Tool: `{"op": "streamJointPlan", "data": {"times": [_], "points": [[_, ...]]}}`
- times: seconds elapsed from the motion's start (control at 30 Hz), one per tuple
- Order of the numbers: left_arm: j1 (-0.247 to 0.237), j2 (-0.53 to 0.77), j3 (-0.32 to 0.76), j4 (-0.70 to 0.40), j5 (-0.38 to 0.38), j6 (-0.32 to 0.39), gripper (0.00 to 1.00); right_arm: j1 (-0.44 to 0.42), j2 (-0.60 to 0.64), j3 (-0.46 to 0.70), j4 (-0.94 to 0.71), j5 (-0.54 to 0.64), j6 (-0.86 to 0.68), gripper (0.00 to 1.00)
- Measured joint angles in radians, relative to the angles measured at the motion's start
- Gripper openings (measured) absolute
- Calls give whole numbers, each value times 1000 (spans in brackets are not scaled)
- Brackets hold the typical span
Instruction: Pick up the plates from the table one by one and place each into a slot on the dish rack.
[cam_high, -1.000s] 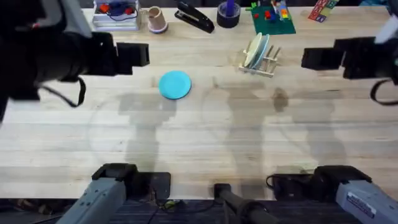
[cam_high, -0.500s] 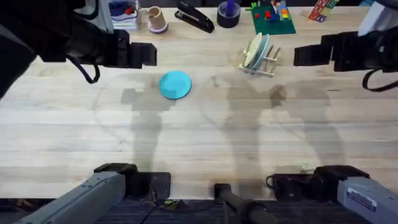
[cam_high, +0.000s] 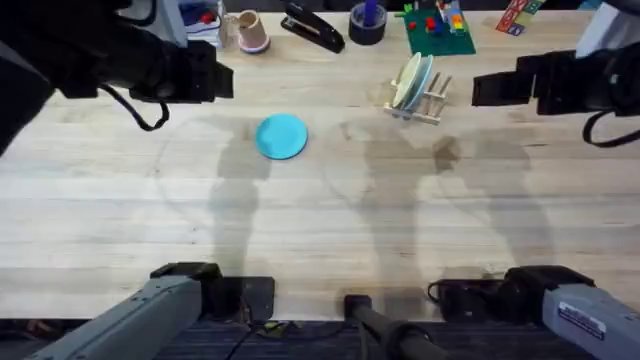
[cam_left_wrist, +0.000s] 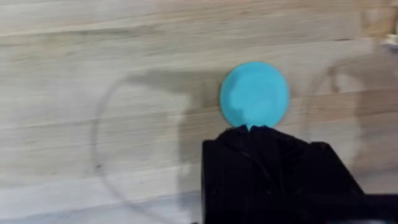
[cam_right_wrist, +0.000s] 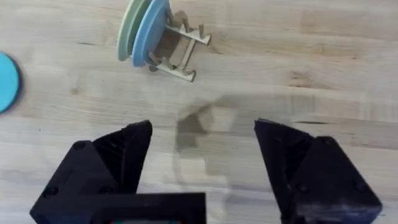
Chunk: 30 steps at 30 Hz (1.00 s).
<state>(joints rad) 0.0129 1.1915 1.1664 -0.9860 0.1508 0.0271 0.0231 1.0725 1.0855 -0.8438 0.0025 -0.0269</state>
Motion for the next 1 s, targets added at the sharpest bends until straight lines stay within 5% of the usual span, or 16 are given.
{"op": "streamJointPlan", "data": {"times": [0.33,0.37,0.43,1.0], "points": [[248,98,6,0,480,133,42,0,0,0,0,0,0,995],[277,174,6,-12,586,178,42,0,0,0,0,0,0,995],[278,228,6,-17,641,209,42,0,0,0,0,0,0,995],[278,604,6,-13,805,432,43,0,0,0,-1,0,0,995]]}}
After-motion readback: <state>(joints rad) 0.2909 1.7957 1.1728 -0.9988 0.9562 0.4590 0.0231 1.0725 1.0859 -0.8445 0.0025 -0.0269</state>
